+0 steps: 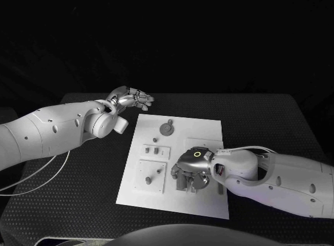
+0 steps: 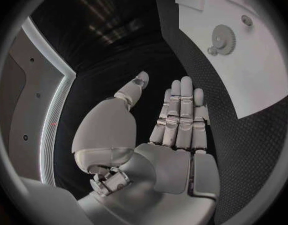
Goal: Assemble the parts on the task board
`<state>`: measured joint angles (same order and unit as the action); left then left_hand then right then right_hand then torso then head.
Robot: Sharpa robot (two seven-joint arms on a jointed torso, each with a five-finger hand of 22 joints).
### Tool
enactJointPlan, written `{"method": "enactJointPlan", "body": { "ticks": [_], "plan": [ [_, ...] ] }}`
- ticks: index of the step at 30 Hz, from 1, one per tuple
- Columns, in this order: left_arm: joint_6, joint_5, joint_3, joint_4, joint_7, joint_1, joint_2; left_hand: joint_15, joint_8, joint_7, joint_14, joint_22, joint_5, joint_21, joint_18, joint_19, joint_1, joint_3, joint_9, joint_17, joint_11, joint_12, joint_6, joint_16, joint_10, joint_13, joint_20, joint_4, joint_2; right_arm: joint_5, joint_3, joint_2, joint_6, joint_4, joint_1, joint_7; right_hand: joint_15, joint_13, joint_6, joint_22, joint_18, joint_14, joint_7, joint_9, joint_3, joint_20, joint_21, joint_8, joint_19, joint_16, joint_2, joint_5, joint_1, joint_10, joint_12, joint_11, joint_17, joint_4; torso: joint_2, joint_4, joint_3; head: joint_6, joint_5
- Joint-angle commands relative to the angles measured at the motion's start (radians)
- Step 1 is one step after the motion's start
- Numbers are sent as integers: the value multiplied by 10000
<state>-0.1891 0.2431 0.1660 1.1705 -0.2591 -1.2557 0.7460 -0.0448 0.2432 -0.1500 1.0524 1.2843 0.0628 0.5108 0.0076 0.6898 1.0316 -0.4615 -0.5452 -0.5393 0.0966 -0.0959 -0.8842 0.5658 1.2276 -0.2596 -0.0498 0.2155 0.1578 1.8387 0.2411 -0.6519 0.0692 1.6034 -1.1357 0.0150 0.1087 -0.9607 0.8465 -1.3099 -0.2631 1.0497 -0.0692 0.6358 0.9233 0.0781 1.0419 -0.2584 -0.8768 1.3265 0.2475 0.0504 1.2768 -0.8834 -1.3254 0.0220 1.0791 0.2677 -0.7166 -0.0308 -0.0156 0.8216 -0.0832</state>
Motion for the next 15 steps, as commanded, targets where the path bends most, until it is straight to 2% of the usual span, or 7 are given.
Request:
{"method": "enactJointPlan", "body": {
  "ticks": [1,10,15],
  "plan": [
    [137,-38,-5,26,-90,-2,-7,-37,34,-35,38,12,-5,-36,-76,58,-12,12,18,-19,14,-51,49,-51,-8,13,25,-73,-95,349,51,-8,-271,-138,51,-346,61,26,153,-137,13,8,-35,-11,-26,-74,73,-66,-4,54,-31,-15,-101,6,46,13,-27,67,-1,-2,-2,-4,16],
    [144,-38,-5,27,-90,-2,-20,-37,35,-36,38,15,-5,-40,-76,59,-14,13,20,-25,14,-53,50,-56,-8,14,25,-75,-98,271,50,-3,-254,-121,51,-240,48,79,245,-128,13,10,-67,-60,-103,-66,92,-69,-11,79,-12,-2,-262,-1,6,-11,-67,55,1,3,-1,5,17],
    [142,-38,-5,20,-88,-2,-19,-37,36,-36,40,17,-5,-42,-76,60,-16,15,21,-29,14,-54,50,-58,-8,14,25,-77,-100,107,50,-37,-130,-94,51,-118,30,145,553,-117,13,16,-159,-87,-207,-71,112,-166,-19,118,-64,-5,-441,-12,-49,-62,-114,70,-1,0,-1,11,25]
  ]
}}
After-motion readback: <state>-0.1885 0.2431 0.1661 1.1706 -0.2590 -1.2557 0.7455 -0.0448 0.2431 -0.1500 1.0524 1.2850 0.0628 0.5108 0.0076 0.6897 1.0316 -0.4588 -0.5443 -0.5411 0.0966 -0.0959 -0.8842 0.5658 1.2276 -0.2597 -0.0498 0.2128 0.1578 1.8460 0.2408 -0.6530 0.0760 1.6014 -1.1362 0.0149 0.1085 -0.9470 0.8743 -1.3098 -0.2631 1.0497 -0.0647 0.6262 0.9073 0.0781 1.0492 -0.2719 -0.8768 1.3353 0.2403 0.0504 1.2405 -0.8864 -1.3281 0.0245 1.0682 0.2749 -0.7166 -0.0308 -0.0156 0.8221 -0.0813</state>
